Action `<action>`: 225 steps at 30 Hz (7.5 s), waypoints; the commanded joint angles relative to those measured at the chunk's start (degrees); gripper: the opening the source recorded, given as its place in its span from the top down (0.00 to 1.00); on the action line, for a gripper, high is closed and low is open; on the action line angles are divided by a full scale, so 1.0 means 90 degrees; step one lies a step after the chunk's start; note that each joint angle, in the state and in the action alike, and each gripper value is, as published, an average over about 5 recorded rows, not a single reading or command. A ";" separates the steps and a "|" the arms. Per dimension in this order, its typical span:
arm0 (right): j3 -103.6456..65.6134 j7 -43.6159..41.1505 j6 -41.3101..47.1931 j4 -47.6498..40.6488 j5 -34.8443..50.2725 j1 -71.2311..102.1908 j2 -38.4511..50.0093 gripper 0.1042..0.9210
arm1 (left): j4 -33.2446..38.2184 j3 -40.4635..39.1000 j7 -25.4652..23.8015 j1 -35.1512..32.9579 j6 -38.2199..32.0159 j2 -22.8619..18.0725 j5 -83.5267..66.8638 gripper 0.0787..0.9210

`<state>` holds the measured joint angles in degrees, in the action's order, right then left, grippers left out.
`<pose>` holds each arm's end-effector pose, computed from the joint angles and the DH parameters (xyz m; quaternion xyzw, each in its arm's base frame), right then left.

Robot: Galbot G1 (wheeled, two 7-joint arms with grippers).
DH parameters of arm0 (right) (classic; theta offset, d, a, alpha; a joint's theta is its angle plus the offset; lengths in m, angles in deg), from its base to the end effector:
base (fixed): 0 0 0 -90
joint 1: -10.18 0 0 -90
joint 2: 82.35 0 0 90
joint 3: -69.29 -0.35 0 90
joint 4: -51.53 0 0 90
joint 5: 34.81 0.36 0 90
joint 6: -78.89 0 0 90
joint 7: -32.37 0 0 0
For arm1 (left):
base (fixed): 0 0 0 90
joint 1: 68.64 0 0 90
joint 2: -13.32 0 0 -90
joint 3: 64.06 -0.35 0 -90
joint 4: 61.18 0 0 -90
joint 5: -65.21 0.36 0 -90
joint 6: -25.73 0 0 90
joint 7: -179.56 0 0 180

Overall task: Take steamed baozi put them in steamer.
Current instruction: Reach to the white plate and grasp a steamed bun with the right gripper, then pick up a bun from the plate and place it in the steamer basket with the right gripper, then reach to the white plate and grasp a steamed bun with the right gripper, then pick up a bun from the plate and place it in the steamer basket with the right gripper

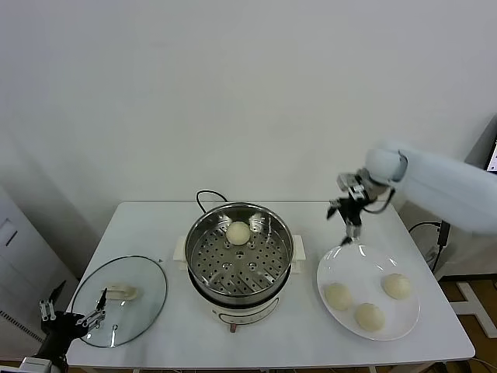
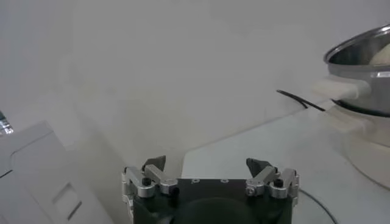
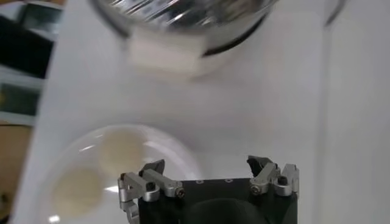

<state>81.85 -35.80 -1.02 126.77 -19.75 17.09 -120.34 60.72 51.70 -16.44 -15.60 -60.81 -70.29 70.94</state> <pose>0.5267 -0.1390 -0.1401 0.5819 -0.5016 0.4901 0.4118 0.1334 0.1498 -0.2806 0.0223 -0.9742 -0.2030 0.0964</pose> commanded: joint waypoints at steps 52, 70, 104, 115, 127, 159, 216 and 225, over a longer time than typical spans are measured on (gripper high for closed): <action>0.2151 -0.0176 -0.0121 -0.0214 0.2864 -0.3718 -0.0701 0.63 | 0.0081 0.0006 0.0000 -0.0001 0.0026 0.0023 0.0036 0.12; 0.1035 0.1672 0.1946 0.0773 0.3895 -0.1756 -0.3346 0.67 | 0.0190 -0.0005 0.0000 -0.0027 0.0030 -0.0061 -0.0006 0.12; 0.0706 0.2780 0.2716 0.0210 0.3815 -0.1352 -0.3727 0.24 | 0.0186 -0.0036 0.0015 -0.0026 0.0020 -0.0109 -0.0022 0.12; 0.0971 -0.0726 0.1012 -0.0067 0.1799 -0.2978 -0.1410 0.12 | 0.0248 -0.0170 0.0016 0.0022 0.0022 -0.0114 0.0027 0.12; 0.0369 -0.0922 -0.0229 0.0727 -0.0882 -0.1015 0.1144 0.12 | 0.0246 -0.0286 0.0023 0.0026 0.0064 -0.0177 0.0178 0.12; -0.1590 -0.0033 -0.0270 0.0927 -0.1858 0.2557 0.1141 0.12 | 0.0292 -0.0369 0.0017 -0.0044 0.0059 -0.0180 0.0282 0.12; -0.0538 -0.0198 -0.4138 0.2070 -0.2873 -0.0485 -0.3105 0.65 | 0.0518 -0.0205 0.0032 0.0018 0.0138 -0.0260 0.0136 0.12; -0.0659 -0.0260 -0.4490 0.1772 -0.3120 -0.0102 -0.3292 0.61 | 0.0494 -0.0191 0.0037 0.0032 0.0133 -0.0277 0.0117 0.12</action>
<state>77.42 -37.99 -35.09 141.45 -41.25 11.08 -146.38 65.35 49.97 -16.13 -15.42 -59.64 -72.78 72.03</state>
